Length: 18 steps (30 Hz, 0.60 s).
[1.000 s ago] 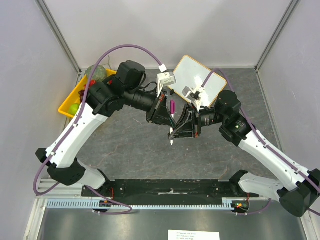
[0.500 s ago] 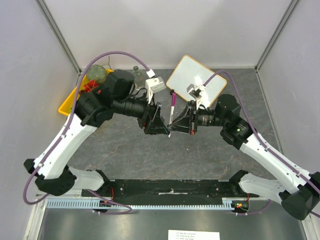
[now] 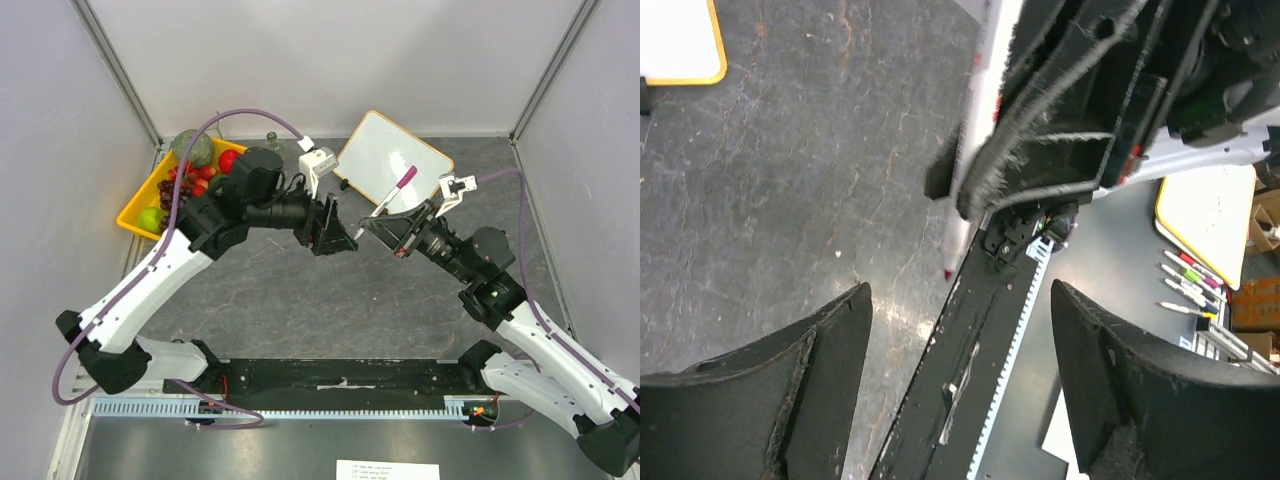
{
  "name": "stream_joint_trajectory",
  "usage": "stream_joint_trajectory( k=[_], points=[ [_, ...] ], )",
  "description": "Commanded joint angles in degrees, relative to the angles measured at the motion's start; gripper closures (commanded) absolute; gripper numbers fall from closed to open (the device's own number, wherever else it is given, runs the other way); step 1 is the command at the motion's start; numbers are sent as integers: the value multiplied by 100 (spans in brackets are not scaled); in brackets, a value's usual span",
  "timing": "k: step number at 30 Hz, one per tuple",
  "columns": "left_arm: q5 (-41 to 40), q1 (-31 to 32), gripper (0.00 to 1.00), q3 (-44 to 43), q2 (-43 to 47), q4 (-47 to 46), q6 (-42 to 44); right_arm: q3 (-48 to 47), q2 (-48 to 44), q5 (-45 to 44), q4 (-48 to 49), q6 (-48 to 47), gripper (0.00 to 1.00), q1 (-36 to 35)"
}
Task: Write a sentence on the whiteboard
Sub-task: Pick up the whiteboard marker at the center of the board.
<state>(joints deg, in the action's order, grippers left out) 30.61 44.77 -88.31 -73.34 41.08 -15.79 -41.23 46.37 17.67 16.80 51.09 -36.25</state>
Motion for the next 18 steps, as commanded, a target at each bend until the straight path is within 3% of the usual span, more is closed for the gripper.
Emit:
stream_joint_trajectory(
  k=[1,7,10,14,16,18],
  points=[
    [322,-4,24,-54,-276,-1040,-302,203,-189,-563,904,612,100,21],
    [674,-4,35,-195,-611,-1523,-381,195,-207,-580,931,674,100,30],
    [736,-4,54,-248,-699,-1550,-346,177,-198,-581,939,718,100,39],
    [736,-12,97,-257,-699,-1515,-284,151,-146,-511,913,762,100,57],
    [683,-4,98,-239,-612,-1480,-249,133,-128,-475,834,744,99,57],
    [622,-4,98,-239,-524,-1384,-188,98,-102,-458,729,683,79,74]
  ],
)
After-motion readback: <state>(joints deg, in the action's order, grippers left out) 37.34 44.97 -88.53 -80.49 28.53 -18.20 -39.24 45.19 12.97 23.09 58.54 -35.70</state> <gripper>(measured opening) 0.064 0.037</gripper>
